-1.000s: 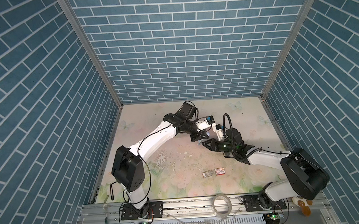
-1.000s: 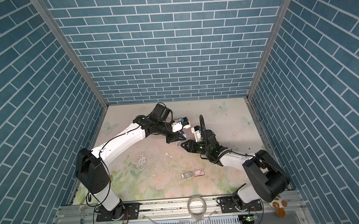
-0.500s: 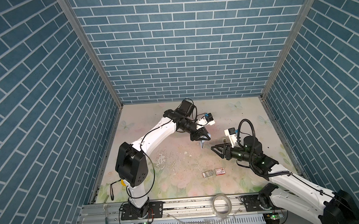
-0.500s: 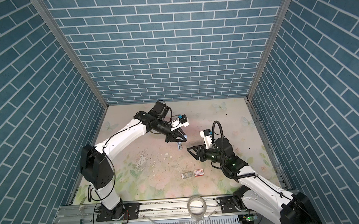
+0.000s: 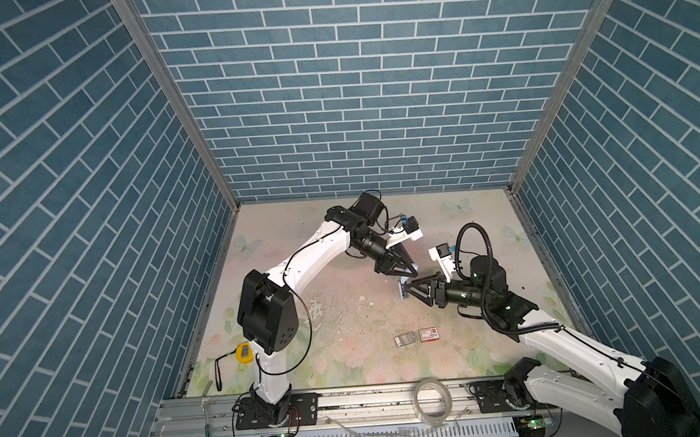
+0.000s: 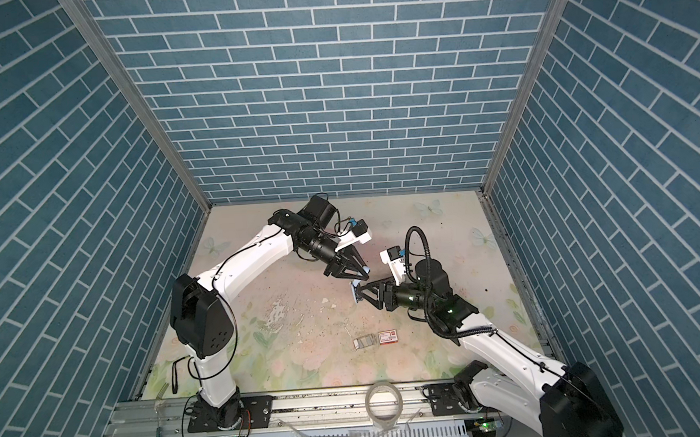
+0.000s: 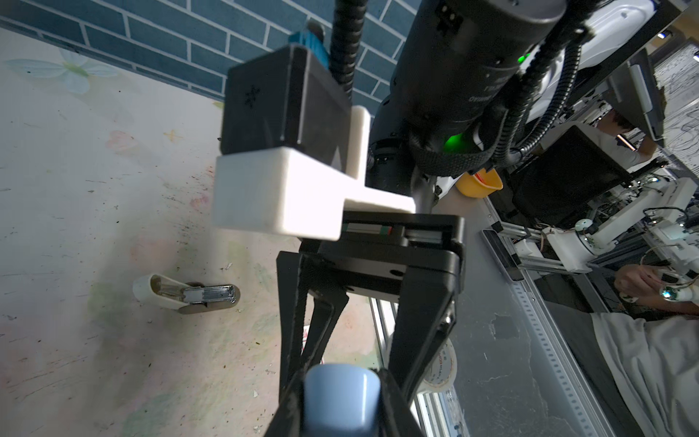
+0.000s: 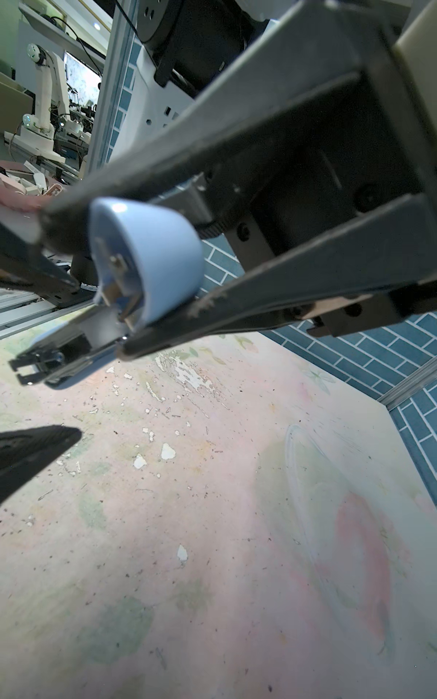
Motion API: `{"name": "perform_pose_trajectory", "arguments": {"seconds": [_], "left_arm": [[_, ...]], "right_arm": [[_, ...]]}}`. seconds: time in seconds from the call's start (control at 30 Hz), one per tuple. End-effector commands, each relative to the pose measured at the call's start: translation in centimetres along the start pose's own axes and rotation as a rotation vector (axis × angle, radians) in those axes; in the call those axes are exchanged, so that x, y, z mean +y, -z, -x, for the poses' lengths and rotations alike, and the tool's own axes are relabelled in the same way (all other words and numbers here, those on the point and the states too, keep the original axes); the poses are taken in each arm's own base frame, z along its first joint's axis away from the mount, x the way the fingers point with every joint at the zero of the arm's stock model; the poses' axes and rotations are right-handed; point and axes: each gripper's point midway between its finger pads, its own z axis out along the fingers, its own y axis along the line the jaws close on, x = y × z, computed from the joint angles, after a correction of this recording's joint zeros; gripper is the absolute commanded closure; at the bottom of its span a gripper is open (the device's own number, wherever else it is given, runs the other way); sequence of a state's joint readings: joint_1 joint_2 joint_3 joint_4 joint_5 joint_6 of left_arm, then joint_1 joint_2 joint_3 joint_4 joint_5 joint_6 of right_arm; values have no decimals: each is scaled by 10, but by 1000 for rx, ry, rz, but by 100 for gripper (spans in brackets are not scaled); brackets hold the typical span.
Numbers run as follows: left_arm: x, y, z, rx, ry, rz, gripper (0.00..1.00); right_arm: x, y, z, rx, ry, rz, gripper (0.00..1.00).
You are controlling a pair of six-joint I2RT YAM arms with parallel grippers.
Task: Load the staples into the stapler
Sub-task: 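Open the left gripper off the blue stapler while the right gripper keeps holding it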
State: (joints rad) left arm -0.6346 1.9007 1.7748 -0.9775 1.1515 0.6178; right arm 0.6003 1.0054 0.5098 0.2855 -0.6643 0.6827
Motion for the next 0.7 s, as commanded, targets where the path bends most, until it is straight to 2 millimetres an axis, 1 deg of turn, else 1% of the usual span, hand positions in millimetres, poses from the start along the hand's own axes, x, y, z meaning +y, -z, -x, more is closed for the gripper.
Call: {"name": "perform_pose_trajectory", "arguments": {"seconds": [0.0, 0.17, 0.37, 0.67], "left_arm": [[-3, -1, 2, -25, 51, -66, 98], [-1, -2, 4, -29, 56, -69, 98], [-2, -2, 6, -41, 63, -81, 97], [-4, -3, 11, -67, 75, -102, 97]], "right_arm": [[20, -2, 17, -34, 59, 76, 43], [24, -5, 19, -45, 55, 102, 44], [19, -9, 20, -54, 45, 89, 47], [13, -14, 24, -69, 39, 71, 60]]}}
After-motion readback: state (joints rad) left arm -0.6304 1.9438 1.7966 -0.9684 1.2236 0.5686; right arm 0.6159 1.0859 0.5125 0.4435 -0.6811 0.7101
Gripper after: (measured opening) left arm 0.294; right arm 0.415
